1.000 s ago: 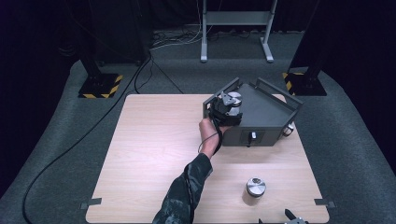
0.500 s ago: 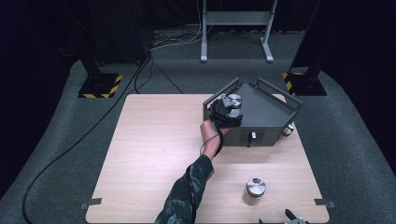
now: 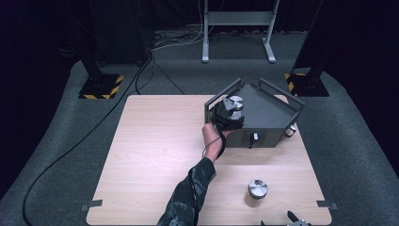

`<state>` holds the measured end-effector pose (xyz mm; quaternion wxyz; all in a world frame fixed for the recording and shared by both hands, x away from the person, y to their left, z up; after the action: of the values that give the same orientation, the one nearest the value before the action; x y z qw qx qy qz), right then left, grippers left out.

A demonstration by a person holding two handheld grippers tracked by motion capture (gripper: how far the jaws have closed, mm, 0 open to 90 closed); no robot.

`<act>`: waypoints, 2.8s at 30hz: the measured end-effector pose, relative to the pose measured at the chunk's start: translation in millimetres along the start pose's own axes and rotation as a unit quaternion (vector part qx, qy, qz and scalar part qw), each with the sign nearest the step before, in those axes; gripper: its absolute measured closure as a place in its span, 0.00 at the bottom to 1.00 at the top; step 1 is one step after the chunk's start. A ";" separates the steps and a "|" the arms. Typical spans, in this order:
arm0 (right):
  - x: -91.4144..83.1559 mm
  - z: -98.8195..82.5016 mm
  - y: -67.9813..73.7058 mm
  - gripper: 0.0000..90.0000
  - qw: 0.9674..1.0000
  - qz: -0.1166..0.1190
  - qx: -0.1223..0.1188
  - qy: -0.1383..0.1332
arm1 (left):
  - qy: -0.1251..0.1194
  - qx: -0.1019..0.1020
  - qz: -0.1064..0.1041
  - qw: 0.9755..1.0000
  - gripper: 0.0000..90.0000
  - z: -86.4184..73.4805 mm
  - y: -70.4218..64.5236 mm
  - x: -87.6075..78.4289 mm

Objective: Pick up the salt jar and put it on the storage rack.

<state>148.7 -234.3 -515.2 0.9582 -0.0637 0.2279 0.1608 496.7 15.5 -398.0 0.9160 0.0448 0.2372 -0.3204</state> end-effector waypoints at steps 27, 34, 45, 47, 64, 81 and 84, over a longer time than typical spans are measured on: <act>0.6 0.2 1.3 0.00 1.000 0.000 -0.003 0.000 | -0.004 -0.017 0.000 1.000 0.22 2.2 1.6 -4.1; -0.2 0.5 1.2 0.00 1.000 -0.002 -0.002 -0.001 | -0.003 -0.001 -0.004 1.000 0.00 4.8 -0.7 -21.1; -0.2 0.8 2.7 0.00 1.000 -0.006 -0.002 -0.003 | 0.028 0.045 -0.022 0.998 0.00 -12.5 0.1 -69.6; 0.0 0.9 2.9 0.00 1.000 -0.006 -0.003 -0.002 | 0.035 0.048 -0.026 0.998 0.00 -22.8 1.2 -79.1; 2.5 1.8 6.2 0.00 1.000 -0.008 -0.003 0.003 | 0.100 0.057 -0.003 0.993 0.00 -141.2 16.0 -139.6; 6.4 7.6 16.4 0.00 1.000 -0.004 -0.006 0.013 | 0.112 -0.029 0.064 0.991 0.00 -218.3 52.2 -190.3; 6.5 9.5 18.8 0.00 1.000 -0.004 -0.008 0.013 | 0.119 -0.043 0.076 0.989 0.01 -220.0 52.7 -189.5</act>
<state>151.8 -213.0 -510.7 0.9552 -0.0749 0.2389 0.1577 310.3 215.9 -508.2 0.9042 0.0609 0.3539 -0.2313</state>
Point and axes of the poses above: each handheld gripper's, and its own axes: x roughly forward along the jaws, z roughly out of its top, y roughly to its left, the point moved 10 cm from there along x, roughly forward along the jaws, and after that the axes turned 5 degrees about -x, right-handed, at the moved point
